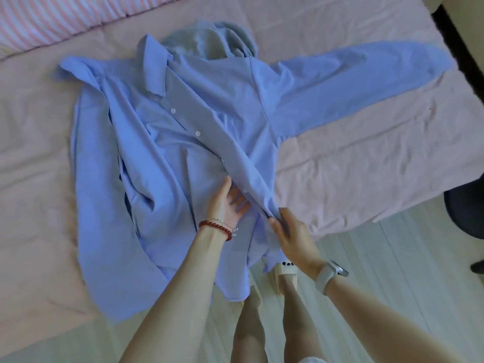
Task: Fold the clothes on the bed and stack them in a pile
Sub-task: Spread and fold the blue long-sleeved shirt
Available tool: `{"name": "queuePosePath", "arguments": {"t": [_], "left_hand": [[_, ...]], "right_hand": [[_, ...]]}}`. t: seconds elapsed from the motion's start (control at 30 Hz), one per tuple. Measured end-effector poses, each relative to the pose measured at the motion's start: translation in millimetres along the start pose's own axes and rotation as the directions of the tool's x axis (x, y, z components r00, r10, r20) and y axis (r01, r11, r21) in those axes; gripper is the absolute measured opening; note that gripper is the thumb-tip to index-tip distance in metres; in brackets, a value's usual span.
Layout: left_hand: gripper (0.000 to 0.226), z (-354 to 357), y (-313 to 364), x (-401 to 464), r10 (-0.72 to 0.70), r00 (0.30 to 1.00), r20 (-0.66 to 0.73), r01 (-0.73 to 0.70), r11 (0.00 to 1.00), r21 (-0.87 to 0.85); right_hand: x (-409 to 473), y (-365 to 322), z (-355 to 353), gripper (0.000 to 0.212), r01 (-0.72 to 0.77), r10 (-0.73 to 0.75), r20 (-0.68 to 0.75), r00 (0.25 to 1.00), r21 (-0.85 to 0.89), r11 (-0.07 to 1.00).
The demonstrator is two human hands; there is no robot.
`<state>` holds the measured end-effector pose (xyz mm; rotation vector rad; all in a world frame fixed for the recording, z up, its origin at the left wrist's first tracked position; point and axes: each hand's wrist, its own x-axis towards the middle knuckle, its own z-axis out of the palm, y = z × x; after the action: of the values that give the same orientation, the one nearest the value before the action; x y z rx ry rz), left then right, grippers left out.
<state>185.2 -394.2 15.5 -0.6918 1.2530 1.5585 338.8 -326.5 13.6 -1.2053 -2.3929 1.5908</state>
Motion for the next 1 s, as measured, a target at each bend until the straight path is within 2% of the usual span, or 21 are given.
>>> {"name": "queuePosePath", "arguments": {"t": [0.07,0.13,0.17,0.23,0.3,0.33,0.37,0.43,0.5,0.53,0.57,0.63,0.7,0.77,0.9,1.0], "left_hand": [[0.020,13,7,-2,0.038,0.999,-0.017,-0.039,0.998,-0.045],[0.010,15,17,-4,0.163,0.981,-0.103,-0.171,0.983,-0.073],[0.009,10,21,-6,0.275,0.945,-0.179,-0.281,0.960,-0.010],[0.024,-11,28,-13,0.499,0.816,-0.292,-0.435,0.863,0.257],[0.029,-38,30,-22,0.622,0.725,-0.295,-0.463,0.757,0.461],[0.029,-51,28,-24,0.644,0.710,-0.284,-0.454,0.727,0.514],[0.029,-62,26,-23,0.636,0.724,-0.267,-0.433,0.720,0.542],[0.025,-77,20,-18,0.529,0.816,-0.230,-0.345,0.768,0.540],[0.007,-85,8,-13,0.396,0.887,-0.235,-0.250,0.842,0.477],[0.007,-89,1,-11,0.356,0.901,-0.248,-0.210,0.857,0.471],[0.013,-92,-7,-9,0.329,0.911,-0.248,-0.176,0.855,0.487],[0.021,-97,-23,-12,0.270,0.930,-0.248,-0.109,0.849,0.516],[0.031,-100,-39,-18,0.254,0.932,-0.259,-0.095,0.861,0.500],[0.034,-108,-50,-23,0.303,0.911,-0.280,-0.137,0.862,0.488],[0.030,-129,-56,-26,0.435,0.849,-0.298,-0.234,0.817,0.527],[0.035,-134,-56,-33,0.371,0.901,-0.225,-0.233,0.851,0.471]], "right_hand": [[-7,-6,-4,0.018,0.060,-0.057,0.048,0.997,-0.070,0.996],[-14,-13,-8,0.032,0.100,-0.090,0.061,0.994,-0.203,0.974],[-17,-17,-9,0.033,0.134,-0.127,0.043,0.991,-0.275,0.952],[-23,-26,-10,0.029,0.245,-0.252,0.035,0.967,-0.383,0.890],[-29,-32,-8,0.029,0.344,-0.368,0.037,0.929,-0.454,0.822],[-33,-30,-5,0.031,0.371,-0.397,0.052,0.916,-0.481,0.794],[-36,-27,-1,0.035,0.378,-0.365,0.126,0.922,-0.491,0.785],[-39,-16,7,0.046,0.324,-0.150,0.343,0.927,-0.535,0.780],[-40,1,13,0.049,0.216,0.114,0.535,0.837,-0.515,0.829],[-41,9,17,0.048,0.165,0.194,0.576,0.794,-0.512,0.843],[-42,16,20,0.045,0.118,0.241,0.570,0.786,-0.520,0.846],[-43,28,25,0.039,-0.021,0.283,0.421,0.862,-0.528,0.849],[-41,34,25,0.034,-0.238,0.312,0.160,0.937,-0.362,0.901],[-30,38,22,0.034,-0.387,0.388,-0.022,0.921,-0.160,0.908],[-2,42,21,0.031,-0.468,0.470,-0.051,0.881,0.043,0.882],[12,44,26,0.029,-0.504,0.504,-0.005,0.863,0.049,0.863]]}}
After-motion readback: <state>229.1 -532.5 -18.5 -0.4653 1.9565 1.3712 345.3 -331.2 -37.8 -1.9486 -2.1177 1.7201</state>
